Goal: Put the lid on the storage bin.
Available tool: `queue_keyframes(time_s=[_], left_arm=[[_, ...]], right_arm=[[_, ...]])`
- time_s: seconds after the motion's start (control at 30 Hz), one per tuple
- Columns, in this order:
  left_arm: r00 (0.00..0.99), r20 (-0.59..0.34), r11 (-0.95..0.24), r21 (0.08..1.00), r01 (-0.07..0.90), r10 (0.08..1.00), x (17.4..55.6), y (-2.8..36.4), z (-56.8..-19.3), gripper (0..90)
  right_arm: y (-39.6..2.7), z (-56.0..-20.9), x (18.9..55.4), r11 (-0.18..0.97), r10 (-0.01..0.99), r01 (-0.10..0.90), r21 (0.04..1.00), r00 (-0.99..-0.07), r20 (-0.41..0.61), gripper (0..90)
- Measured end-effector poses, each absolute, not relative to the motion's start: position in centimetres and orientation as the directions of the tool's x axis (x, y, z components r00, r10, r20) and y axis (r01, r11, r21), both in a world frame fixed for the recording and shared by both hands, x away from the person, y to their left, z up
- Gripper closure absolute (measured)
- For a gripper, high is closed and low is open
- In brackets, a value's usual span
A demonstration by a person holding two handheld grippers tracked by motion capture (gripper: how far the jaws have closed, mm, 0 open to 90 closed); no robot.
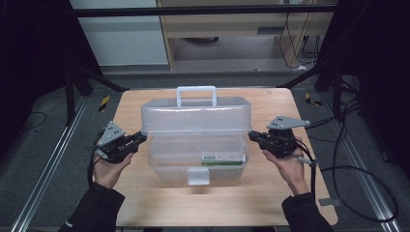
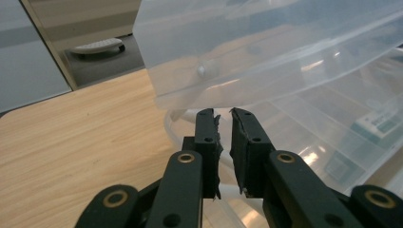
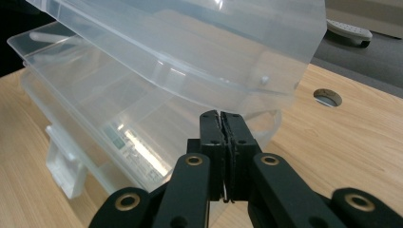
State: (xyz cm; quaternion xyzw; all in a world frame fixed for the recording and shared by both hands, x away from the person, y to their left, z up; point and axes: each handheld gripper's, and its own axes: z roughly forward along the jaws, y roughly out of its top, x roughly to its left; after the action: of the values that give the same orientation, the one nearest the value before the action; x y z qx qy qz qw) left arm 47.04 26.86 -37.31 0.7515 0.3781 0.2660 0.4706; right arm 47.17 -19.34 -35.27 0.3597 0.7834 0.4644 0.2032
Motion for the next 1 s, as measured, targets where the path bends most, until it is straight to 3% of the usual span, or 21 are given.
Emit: queue_keyframes(time_s=[0.5, 0.7, 0.83, 1.0], left_arm=[[0.573, 0.046, -0.300, 0.884, 0.358, 0.818, 46.2, 27.6, -39.1, 76.5], [0.510, 0.039, -0.280, 0.871, 0.404, 0.859, 47.1, 28.5, -40.8, 74.9], [0.449, 0.004, -0.225, 0.869, 0.441, 0.894, 47.7, 30.1, -41.7, 70.2], [0.382, -0.006, -0.189, 0.862, 0.470, 0.924, 48.2, 31.7, -42.8, 59.8]], right_arm=[[-19.6, -36.9, 45.7, 0.398, 0.749, 0.392, 0.830, -0.660, -0.047, 85.5], [-19.9, -38.0, 45.9, 0.425, 0.764, 0.420, 0.802, -0.642, -0.069, 85.1], [-20.9, -38.4, 46.3, 0.403, 0.787, 0.434, 0.806, -0.613, -0.063, 83.0], [-22.7, -39.3, 46.9, 0.350, 0.838, 0.449, 0.822, -0.542, -0.060, 72.1]])
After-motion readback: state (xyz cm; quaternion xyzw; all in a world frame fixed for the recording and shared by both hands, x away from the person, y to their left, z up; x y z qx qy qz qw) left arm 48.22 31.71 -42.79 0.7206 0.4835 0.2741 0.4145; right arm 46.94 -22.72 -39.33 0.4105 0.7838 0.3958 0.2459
